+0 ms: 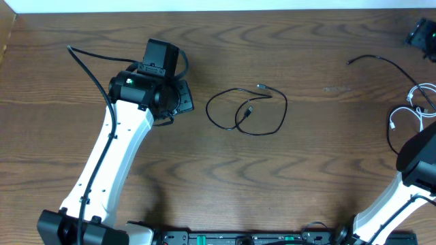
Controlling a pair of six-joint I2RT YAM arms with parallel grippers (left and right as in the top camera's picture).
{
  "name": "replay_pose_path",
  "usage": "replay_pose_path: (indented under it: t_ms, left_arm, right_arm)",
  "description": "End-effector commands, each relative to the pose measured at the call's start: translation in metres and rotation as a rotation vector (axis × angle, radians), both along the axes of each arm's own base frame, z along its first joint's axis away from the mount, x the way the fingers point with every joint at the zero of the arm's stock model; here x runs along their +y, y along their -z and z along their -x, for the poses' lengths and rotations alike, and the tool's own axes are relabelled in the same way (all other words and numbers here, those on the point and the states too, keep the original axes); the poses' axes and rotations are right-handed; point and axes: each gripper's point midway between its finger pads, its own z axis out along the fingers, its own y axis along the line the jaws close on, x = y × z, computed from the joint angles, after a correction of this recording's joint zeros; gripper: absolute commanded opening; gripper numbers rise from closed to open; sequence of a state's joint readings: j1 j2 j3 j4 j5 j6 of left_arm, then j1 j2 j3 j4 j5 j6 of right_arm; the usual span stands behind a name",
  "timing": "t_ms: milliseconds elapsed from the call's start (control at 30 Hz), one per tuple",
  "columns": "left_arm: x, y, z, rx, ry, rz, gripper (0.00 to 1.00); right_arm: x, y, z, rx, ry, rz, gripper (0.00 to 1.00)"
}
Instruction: Untangle cables
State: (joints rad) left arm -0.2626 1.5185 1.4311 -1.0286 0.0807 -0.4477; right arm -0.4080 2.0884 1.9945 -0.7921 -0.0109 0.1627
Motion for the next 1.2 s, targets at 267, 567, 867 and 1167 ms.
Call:
replay_pose_path:
  t_ms: [267,567,867,1167]
  left_arm:
    - [0.001,-0.001,0.004,0.009,-0.003,0.004,0.51]
    - [0.002,0.000,0.006,0.018,-0.003,0.001,0.51]
    - [0.002,0.000,0.006,0.017,-0.003,0.001,0.51]
    - [0.002,0.000,0.005,0.014,-0.003,0.002,0.51]
  right_arm:
    - [-0.010,0.080,-0.011,0.201,-0.289,0.160,0.77]
    - [-0.026,0.144,-0.004,0.293,-0.299,0.119,0.79]
    - [-0.029,0.178,-0.012,0.308,-0.381,0.145,0.69]
    - [-0.027,0.175,-0.013,0.299,-0.363,0.136,0.04]
